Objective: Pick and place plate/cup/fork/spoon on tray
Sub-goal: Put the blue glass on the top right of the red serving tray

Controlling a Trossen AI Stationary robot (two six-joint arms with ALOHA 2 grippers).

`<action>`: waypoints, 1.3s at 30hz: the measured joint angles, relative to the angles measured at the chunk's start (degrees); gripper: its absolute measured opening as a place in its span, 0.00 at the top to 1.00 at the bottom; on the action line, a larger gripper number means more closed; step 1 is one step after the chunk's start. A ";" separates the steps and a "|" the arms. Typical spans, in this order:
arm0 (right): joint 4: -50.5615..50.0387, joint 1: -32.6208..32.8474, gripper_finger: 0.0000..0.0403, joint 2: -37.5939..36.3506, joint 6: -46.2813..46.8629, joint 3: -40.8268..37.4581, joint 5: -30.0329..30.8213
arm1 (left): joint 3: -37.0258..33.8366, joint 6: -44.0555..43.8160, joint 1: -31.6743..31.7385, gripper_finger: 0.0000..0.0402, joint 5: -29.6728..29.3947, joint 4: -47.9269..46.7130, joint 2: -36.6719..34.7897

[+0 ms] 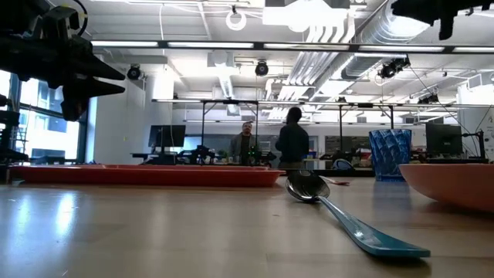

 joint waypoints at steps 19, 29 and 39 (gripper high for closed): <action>-55.58 -4.93 0.85 33.44 21.94 31.15 4.95 | 0.00 0.03 0.00 0.76 0.02 0.01 -0.02; -58.46 -19.25 0.85 42.23 15.92 32.47 -14.63 | 0.00 0.04 -0.01 0.76 0.04 -0.01 0.01; -57.36 -28.40 0.76 51.12 6.76 32.47 -20.03 | 0.00 0.04 -0.02 0.76 0.04 -0.01 -0.02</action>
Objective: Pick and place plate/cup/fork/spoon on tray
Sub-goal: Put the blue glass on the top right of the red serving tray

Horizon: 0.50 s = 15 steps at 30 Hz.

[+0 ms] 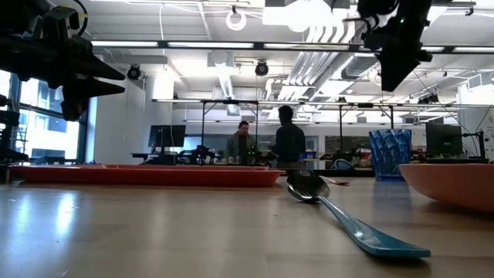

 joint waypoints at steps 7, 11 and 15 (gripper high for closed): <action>0.36 -4.08 0.69 6.95 -3.65 -0.04 -2.38 | 0.00 -0.02 0.00 0.76 0.00 0.00 0.00; 1.49 -5.52 0.69 10.84 -4.78 -0.04 -3.72 | 0.00 -0.02 0.02 0.76 0.00 0.00 0.02; 2.00 -6.15 0.69 14.33 -5.49 -0.07 -3.97 | 0.00 -0.02 0.02 0.76 0.00 0.00 0.00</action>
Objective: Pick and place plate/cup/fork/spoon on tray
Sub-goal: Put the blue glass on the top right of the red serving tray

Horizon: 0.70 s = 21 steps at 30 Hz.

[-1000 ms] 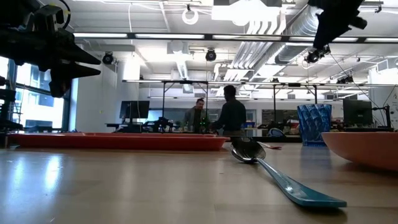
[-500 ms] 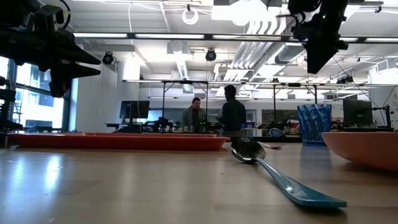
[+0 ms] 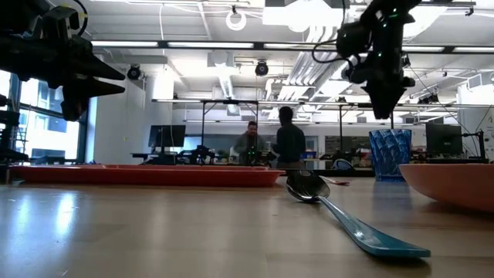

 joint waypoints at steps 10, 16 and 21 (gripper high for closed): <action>1.50 -0.01 0.69 5.50 -0.41 -0.02 -1.17 | 0.00 0.00 -0.02 0.76 0.02 0.00 0.02; 1.84 -0.01 0.69 7.77 -0.41 -0.02 -0.95 | 0.00 0.00 0.00 0.76 0.01 0.00 0.02; 1.97 -0.01 0.69 8.67 -0.19 -0.04 -0.69 | 0.00 0.00 0.00 0.76 0.02 0.00 0.02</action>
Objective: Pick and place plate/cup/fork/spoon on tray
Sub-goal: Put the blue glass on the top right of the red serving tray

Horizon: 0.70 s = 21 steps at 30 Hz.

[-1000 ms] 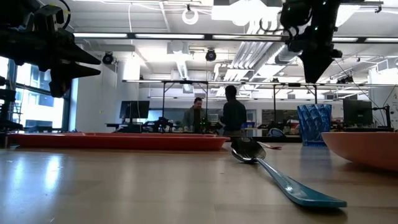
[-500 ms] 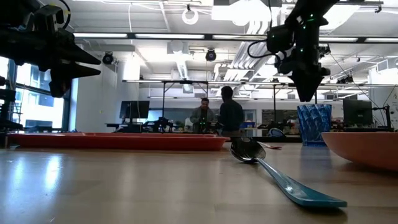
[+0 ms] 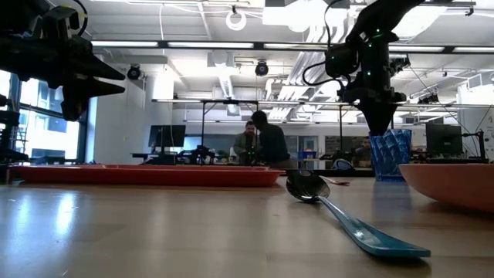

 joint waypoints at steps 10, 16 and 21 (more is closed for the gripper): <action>0.09 -1.15 0.97 0.00 3.28 0.00 0.20 | 0.00 0.00 -0.01 0.76 0.00 -0.01 -0.01; 0.24 -2.14 0.99 0.00 3.60 0.00 0.26 | 0.00 0.00 0.00 0.76 -0.02 -0.01 -0.02; 0.03 -1.99 0.99 -0.07 3.45 0.23 0.26 | 0.00 0.00 -0.02 0.76 0.00 -0.02 -0.02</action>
